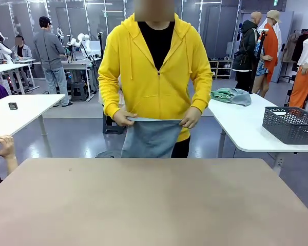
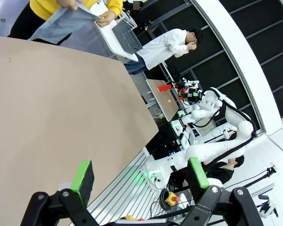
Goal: Fold the towels and place them in the basket.
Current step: When a person lays out a Towel with hook on the table, fold it in half twice.
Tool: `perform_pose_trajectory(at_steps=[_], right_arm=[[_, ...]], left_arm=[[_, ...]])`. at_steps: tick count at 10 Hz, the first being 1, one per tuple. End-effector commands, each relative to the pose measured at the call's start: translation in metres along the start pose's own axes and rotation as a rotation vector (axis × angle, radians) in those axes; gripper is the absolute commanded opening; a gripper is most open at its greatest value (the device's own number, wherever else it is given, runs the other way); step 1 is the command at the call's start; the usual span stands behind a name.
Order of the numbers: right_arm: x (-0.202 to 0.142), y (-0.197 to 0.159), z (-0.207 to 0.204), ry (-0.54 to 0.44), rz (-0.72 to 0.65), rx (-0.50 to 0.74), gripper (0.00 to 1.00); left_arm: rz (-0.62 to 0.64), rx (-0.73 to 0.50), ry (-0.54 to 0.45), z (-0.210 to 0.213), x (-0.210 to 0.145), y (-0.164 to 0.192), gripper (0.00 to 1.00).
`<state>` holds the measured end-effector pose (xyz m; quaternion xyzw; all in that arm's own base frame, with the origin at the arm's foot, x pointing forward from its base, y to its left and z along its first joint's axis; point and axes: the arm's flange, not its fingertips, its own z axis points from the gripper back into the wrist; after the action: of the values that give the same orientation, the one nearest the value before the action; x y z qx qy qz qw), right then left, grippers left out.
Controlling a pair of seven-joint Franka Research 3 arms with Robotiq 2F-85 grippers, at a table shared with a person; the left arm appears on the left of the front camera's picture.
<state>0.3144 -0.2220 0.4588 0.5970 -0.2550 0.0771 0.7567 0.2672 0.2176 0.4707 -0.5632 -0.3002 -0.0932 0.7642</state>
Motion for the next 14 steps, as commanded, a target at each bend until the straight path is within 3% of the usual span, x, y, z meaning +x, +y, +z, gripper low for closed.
perform_pose_trajectory(at_steps=[1,14], right_arm=[[0.0008,0.0009,0.0005,-0.006,0.007,0.012,1.00],[0.0008,0.0009,0.0005,-0.006,0.007,0.012,1.00]], left_arm=[[-0.019,-0.024,-0.016,0.0001,0.0015,0.0011,1.00],[-0.019,-0.024,-0.016,0.0001,0.0015,0.0011,1.00]])
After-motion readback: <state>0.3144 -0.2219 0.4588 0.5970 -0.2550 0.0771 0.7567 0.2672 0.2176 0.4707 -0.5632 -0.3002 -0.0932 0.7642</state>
